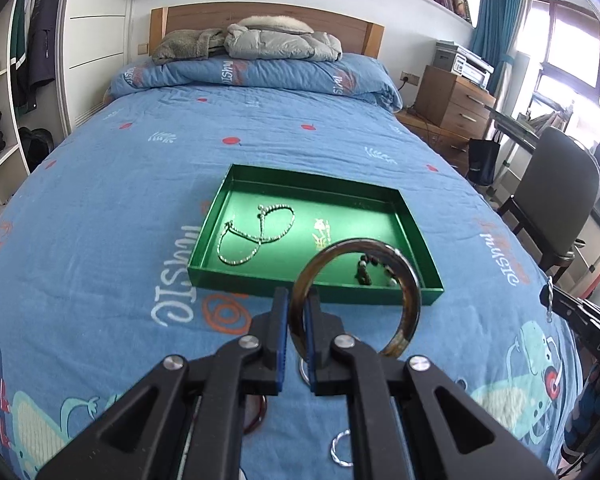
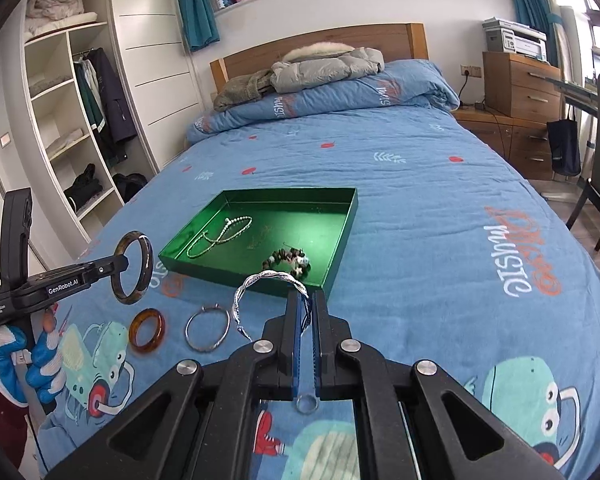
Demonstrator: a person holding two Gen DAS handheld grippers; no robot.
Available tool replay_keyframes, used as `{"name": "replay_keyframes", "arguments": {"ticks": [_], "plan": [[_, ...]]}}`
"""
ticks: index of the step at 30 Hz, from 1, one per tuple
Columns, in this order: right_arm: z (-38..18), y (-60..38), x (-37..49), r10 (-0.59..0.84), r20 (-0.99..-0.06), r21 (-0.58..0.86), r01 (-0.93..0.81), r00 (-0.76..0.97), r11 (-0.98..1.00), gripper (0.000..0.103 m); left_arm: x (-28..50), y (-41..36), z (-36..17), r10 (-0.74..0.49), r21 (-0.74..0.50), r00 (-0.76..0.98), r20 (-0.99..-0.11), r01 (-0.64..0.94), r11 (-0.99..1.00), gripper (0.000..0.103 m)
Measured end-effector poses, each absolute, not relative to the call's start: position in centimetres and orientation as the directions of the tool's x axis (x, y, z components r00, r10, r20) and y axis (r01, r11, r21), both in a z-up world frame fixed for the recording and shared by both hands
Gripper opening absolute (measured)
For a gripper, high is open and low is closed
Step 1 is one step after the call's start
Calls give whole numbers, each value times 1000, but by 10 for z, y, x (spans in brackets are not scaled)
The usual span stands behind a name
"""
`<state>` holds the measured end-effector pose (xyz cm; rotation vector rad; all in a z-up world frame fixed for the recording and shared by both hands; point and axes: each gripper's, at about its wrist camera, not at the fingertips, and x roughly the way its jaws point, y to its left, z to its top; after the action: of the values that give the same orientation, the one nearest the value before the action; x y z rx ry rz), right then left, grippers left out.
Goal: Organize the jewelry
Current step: 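Carry the brown bangle and twisted hoop with both grippers to the green tray, then open both grippers to release the bangle and hoop into the tray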
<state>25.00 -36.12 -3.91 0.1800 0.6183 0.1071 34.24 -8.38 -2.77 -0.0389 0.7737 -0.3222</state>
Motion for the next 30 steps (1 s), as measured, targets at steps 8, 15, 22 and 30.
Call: {"name": "replay_keyframes", "arguments": {"ticks": [8, 15, 22, 30], "plan": [[-48, -361, 341, 203, -581, 217, -90, 788, 972, 5, 429, -91, -43, -261, -128, 641, -722, 247, 961, 7], [-85, -331, 427, 200, -663, 182, -104, 721, 978, 5, 488, -109, -85, -181, -48, 599, -780, 231, 972, 7], [-124, -321, 484, 139, -757, 136, -54, 639, 989, 5, 516, -121, -117, -141, 1, 564, -814, 244, 970, 7], [-136, -314, 490, 73, -784, 44, -63, 617, 997, 5, 513, -133, -131, -136, 23, 551, -823, 272, 962, 8]]}}
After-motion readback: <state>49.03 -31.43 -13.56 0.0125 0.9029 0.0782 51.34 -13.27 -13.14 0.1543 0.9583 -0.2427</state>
